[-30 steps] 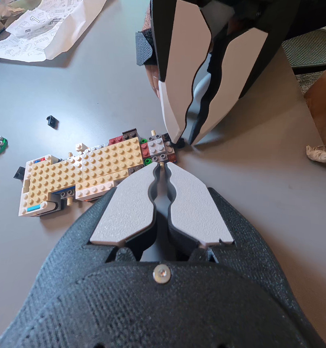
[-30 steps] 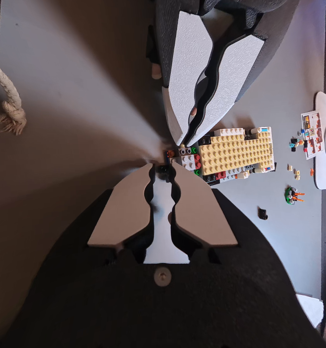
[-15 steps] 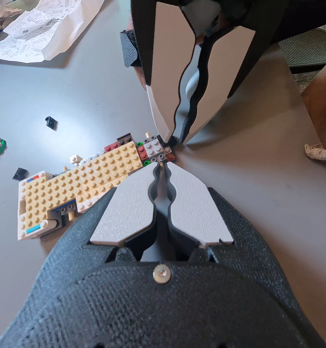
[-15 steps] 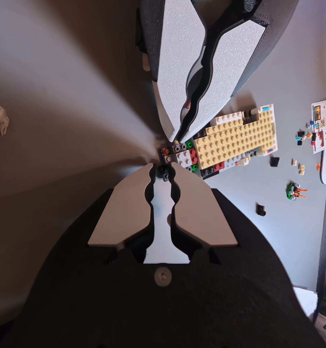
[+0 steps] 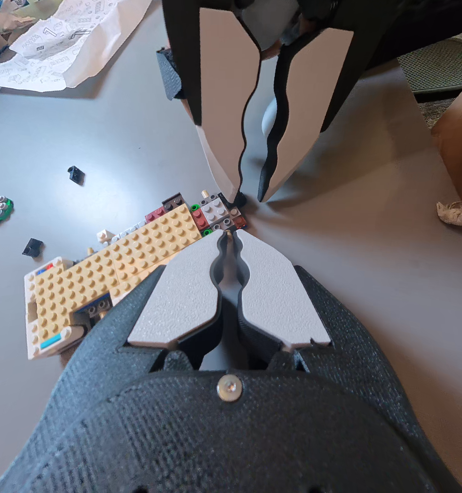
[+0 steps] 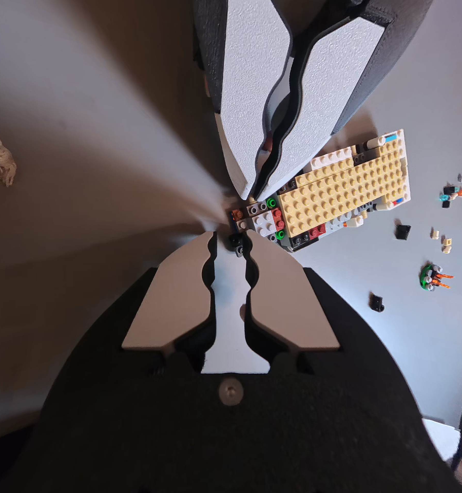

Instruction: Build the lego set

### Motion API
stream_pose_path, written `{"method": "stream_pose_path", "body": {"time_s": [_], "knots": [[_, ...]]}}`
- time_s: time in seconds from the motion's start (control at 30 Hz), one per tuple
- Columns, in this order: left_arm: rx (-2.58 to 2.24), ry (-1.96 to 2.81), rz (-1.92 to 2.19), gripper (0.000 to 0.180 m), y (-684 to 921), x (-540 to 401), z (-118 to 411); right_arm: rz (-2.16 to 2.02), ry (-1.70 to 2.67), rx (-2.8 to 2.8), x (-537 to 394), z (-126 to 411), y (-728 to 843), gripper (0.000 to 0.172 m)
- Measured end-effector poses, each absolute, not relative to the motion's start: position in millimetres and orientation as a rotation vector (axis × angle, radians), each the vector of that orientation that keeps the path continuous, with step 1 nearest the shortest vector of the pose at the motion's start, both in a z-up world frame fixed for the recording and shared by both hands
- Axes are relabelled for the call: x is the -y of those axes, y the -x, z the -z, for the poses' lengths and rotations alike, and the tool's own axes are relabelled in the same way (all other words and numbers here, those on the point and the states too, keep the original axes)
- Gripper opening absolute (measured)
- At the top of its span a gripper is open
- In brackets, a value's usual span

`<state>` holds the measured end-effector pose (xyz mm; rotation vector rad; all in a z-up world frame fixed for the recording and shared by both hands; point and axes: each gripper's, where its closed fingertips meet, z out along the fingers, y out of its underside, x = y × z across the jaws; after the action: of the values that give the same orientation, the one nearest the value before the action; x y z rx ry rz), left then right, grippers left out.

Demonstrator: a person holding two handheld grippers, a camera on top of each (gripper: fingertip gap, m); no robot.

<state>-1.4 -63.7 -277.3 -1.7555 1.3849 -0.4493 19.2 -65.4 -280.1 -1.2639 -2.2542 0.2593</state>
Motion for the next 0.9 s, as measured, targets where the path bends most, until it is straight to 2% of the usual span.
{"method": "stream_pose_path", "body": {"time_s": [0.2, 0.27, 0.4, 0.63, 0.77, 0.9], "knots": [[-1.437, 1.747, 0.47, 0.0, -6, 72, 280, -0.271, 1.253, 2.359, 60, 282, -17, 0.03], [-1.471, 1.716, 0.36, 0.0, -3, 69, 281, -0.279, 1.23, 2.413, 59, 282, -16, 0.031], [-1.418, 1.748, 0.423, 0.0, 5, 69, 275, -0.27, 1.211, 2.481, 59, 282, -14, 0.032], [-1.386, 1.754, 0.281, 0.044, 57, 39, 251, -0.282, 1.208, 2.521, 58, 281, -13, 0.03], [-1.664, 1.819, 0.114, 0.07, 91, 16, 267, -0.268, 1.183, 2.551, 58, 281, -13, 0.03], [-1.98, 1.828, 0.088, 0.082, 97, 7, 279, -0.269, 1.182, 2.566, 58, 280, -13, 0.028]]}}
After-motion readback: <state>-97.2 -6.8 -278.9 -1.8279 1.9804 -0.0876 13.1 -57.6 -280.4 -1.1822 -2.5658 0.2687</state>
